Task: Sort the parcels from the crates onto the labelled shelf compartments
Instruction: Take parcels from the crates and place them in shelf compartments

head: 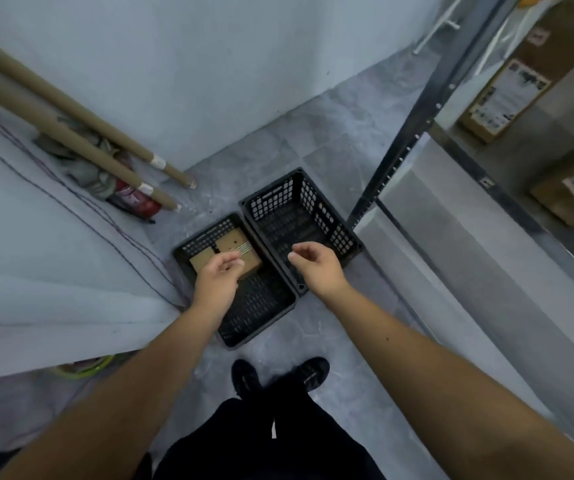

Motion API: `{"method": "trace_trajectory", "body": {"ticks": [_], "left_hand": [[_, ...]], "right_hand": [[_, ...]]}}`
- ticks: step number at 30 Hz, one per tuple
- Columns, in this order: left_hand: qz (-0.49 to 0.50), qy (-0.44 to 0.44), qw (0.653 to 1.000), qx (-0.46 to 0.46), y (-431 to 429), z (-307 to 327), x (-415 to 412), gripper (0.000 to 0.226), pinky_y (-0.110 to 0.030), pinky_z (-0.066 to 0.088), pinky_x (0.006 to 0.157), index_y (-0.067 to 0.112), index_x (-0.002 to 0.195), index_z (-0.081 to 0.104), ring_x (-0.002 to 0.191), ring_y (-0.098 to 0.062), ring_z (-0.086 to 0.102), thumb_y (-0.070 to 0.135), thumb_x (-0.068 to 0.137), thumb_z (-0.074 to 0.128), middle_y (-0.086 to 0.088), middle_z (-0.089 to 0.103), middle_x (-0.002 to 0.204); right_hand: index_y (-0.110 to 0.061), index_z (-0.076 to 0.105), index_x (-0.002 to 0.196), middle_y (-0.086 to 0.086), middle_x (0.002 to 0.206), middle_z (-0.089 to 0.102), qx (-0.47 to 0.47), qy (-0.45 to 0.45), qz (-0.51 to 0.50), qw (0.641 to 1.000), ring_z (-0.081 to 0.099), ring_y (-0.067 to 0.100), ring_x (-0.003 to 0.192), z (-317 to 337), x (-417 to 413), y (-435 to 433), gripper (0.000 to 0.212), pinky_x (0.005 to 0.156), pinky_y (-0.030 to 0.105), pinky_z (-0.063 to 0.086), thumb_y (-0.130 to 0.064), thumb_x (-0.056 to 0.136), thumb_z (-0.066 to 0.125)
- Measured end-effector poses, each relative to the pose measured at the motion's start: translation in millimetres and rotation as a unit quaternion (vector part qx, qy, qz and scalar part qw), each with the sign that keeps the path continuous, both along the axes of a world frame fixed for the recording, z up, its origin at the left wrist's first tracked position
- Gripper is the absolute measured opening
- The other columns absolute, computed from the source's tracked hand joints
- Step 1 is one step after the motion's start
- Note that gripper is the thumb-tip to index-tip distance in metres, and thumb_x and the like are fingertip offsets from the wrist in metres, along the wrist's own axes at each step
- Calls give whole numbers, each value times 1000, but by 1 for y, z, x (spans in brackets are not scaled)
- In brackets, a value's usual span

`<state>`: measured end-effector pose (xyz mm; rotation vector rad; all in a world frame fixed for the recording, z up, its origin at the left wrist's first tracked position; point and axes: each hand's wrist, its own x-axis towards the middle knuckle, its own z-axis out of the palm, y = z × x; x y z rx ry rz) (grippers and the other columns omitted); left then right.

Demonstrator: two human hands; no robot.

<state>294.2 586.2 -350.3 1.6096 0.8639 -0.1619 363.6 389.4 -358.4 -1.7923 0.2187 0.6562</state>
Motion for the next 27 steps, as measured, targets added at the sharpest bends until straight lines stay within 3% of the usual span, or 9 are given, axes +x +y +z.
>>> {"method": "trace_trajectory", "body": {"ticks": [10, 17, 21, 24, 27], "left_hand": [[99, 26, 994, -50, 70, -29, -44, 14, -36, 57, 90, 32, 105, 68, 111, -19, 66, 19, 104, 63, 5, 68, 114], [155, 54, 985, -49, 95, -53, -20, 17, -40, 57, 95, 29, 117, 68, 111, -19, 68, 22, 103, 64, 4, 69, 116], [191, 87, 977, -31, 86, -78, 2, 12, -44, 57, 101, 32, 109, 71, 109, -20, 69, 24, 100, 68, 3, 71, 114], [197, 125, 971, -40, 73, -113, 24, 11, -45, 57, 101, 28, 111, 69, 106, -22, 68, 24, 101, 67, 0, 71, 109], [211, 155, 964, -52, 68, -164, 43, 9, -49, 58, 100, 29, 107, 70, 104, -27, 69, 26, 99, 69, -4, 73, 108]], "right_hand": [[-24, 67, 112, -6, 106, 71, -40, 19, 77, 996, 68, 16, 106, -17, -4, 94, 18, 104, 38, 54, -24, 95, 74], [-16, 68, 116, -2, 104, 69, -41, 48, 128, 990, 65, 18, 102, -36, 26, 128, 20, 104, 41, 54, -20, 97, 72], [-17, 66, 117, -1, 109, 69, -48, 97, 152, 982, 65, 21, 109, -68, 53, 134, 22, 109, 45, 51, -19, 96, 73], [-4, 65, 123, 0, 108, 63, -56, 134, 151, 978, 59, 17, 111, -100, 77, 135, 28, 112, 33, 45, -14, 97, 72], [-8, 65, 121, -2, 108, 62, -75, 145, 169, 972, 57, 14, 110, -145, 101, 142, 26, 102, 23, 44, -15, 97, 72]]}}
